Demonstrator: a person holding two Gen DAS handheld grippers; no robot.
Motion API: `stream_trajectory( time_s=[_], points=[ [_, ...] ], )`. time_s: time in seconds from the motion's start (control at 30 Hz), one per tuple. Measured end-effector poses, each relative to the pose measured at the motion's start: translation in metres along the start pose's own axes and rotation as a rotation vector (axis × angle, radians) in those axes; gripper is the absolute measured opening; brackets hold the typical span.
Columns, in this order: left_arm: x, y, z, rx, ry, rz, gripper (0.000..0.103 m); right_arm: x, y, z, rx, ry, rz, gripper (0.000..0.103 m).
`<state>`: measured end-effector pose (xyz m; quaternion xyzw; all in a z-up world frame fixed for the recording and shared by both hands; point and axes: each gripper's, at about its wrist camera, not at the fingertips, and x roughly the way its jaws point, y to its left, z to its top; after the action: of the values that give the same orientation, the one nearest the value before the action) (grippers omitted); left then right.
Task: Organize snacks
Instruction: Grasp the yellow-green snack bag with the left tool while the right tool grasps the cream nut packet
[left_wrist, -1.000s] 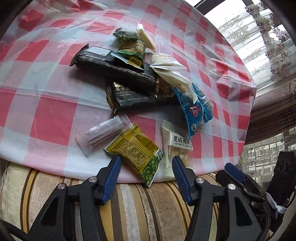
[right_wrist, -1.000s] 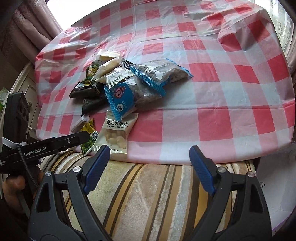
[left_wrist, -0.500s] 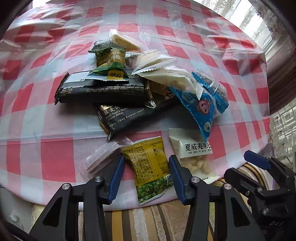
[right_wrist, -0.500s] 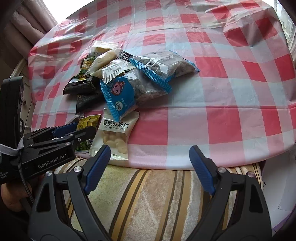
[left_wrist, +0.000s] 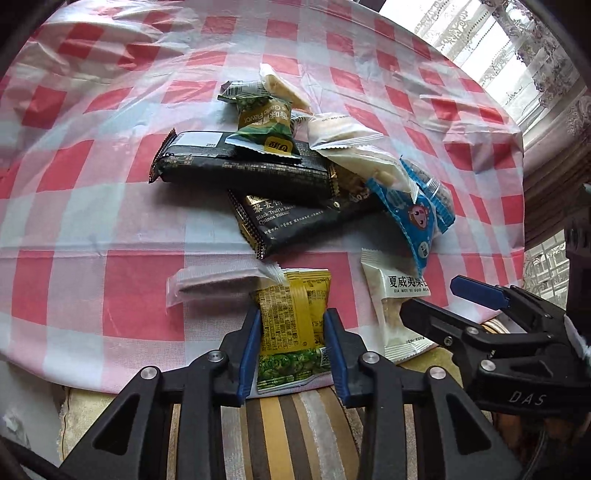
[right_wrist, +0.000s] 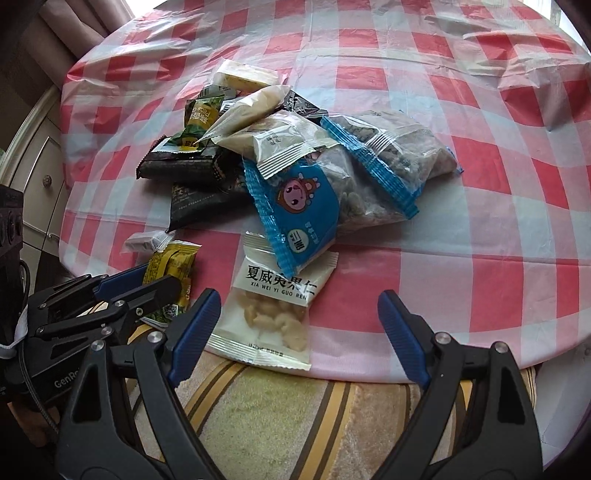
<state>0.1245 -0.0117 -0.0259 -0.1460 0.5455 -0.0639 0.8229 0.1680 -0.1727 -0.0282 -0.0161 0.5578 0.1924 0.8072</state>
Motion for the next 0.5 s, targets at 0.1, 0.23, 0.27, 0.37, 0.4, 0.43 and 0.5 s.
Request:
stream_trajectory(
  time_s=[0.1, 0.23, 0.27, 0.37, 0.4, 0.43, 0.5],
  points=[
    [-0.008, 0.011, -0.003, -0.033, -0.023, -0.036, 0.034, 0.007, 0.005, 0.006, -0.014, 0.013, -0.002, 0.089],
    [-0.023, 0.024, -0.007, -0.073, -0.062, -0.047, 0.034, 0.016, 0.010, 0.009, -0.027, 0.036, -0.009, 0.081],
    [-0.027, 0.025, -0.009, -0.078, -0.073, -0.048, 0.034, 0.018, 0.010, 0.010, -0.029, 0.042, -0.010, 0.077],
    [-0.031, 0.026, -0.008, -0.084, -0.089, -0.050, 0.034, 0.019, 0.013, 0.011, -0.041, 0.039, -0.020, 0.068],
    [-0.033, 0.028, -0.009, -0.086, -0.093, -0.050, 0.034, 0.019, 0.014, 0.011, -0.045, 0.035, -0.022, 0.062],
    [-0.034, 0.028, -0.009, -0.088, -0.097, -0.050, 0.034, 0.019, 0.015, 0.011, -0.047, 0.032, -0.017, 0.059],
    [-0.030, 0.023, -0.004, -0.094, -0.100, -0.048, 0.034, 0.017, 0.014, 0.010, -0.045, 0.027, -0.002, 0.052]
  ],
)
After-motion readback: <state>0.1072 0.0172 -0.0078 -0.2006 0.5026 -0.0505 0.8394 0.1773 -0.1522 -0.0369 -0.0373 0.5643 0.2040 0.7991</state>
